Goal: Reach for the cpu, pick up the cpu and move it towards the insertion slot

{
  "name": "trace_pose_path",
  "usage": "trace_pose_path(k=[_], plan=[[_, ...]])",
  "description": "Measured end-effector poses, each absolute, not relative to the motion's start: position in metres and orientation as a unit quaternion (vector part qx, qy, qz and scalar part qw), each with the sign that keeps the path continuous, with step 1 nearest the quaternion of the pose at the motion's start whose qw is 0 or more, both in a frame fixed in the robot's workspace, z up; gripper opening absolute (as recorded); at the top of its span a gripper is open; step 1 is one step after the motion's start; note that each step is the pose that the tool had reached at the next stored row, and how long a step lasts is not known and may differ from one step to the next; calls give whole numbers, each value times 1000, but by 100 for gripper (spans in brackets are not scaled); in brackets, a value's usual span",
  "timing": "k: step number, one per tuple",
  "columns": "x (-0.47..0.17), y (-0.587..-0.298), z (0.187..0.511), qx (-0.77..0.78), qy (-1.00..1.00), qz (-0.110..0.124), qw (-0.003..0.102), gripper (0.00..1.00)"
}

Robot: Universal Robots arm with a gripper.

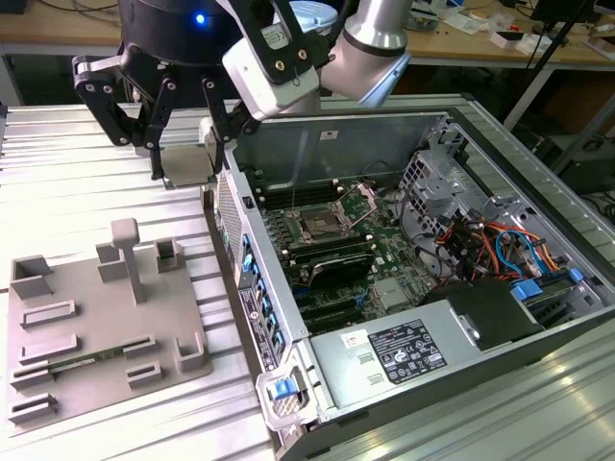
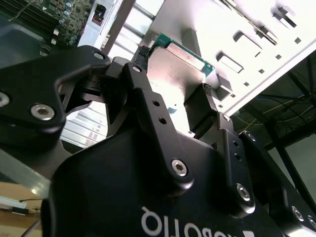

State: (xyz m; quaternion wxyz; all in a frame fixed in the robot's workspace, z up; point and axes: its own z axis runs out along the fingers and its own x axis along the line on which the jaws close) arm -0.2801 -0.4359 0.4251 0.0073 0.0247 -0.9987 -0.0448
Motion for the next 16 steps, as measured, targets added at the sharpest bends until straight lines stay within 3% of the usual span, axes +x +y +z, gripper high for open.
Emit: trace_pose_path(k=[16], plan=[[-259,-436,425,25,-999,-42,7,55]])
